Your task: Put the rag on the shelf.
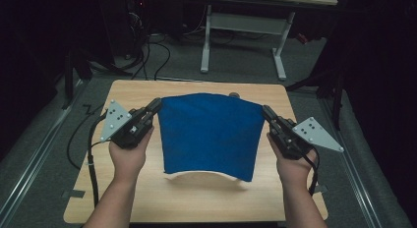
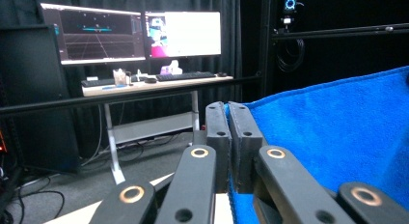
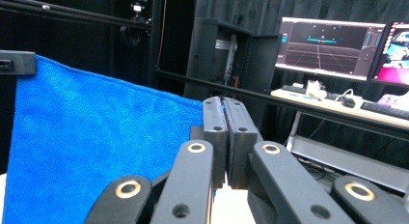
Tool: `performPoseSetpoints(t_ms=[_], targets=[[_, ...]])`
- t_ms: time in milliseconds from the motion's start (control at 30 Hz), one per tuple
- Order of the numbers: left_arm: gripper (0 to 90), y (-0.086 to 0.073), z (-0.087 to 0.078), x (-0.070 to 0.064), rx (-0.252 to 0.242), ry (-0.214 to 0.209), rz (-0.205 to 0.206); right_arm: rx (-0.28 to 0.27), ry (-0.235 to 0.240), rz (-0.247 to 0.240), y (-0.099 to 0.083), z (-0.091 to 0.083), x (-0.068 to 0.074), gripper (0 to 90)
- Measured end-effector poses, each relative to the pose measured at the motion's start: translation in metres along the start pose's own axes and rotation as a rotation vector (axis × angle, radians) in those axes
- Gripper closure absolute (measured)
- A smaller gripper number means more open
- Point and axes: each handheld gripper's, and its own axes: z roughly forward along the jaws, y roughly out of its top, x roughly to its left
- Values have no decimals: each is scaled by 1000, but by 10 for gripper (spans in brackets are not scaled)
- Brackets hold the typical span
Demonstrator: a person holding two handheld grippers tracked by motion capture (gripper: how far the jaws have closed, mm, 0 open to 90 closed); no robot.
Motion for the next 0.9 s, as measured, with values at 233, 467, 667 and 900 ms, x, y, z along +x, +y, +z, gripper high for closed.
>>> performPoseSetpoints(t_ms=[233, 467, 667, 900], targets=[[885, 10, 9, 8, 9, 10, 22, -2, -12, 0, 8, 7, -10, 896], [885, 13, 27, 19, 50, 20, 24, 24, -30, 26, 9, 20, -25, 896], [885, 13, 42, 30, 64, 37, 37, 41, -45, 35, 8, 34, -33, 897], [885, 15, 63, 44, 97, 75, 65, 79, -56, 38, 8, 61, -42, 897]])
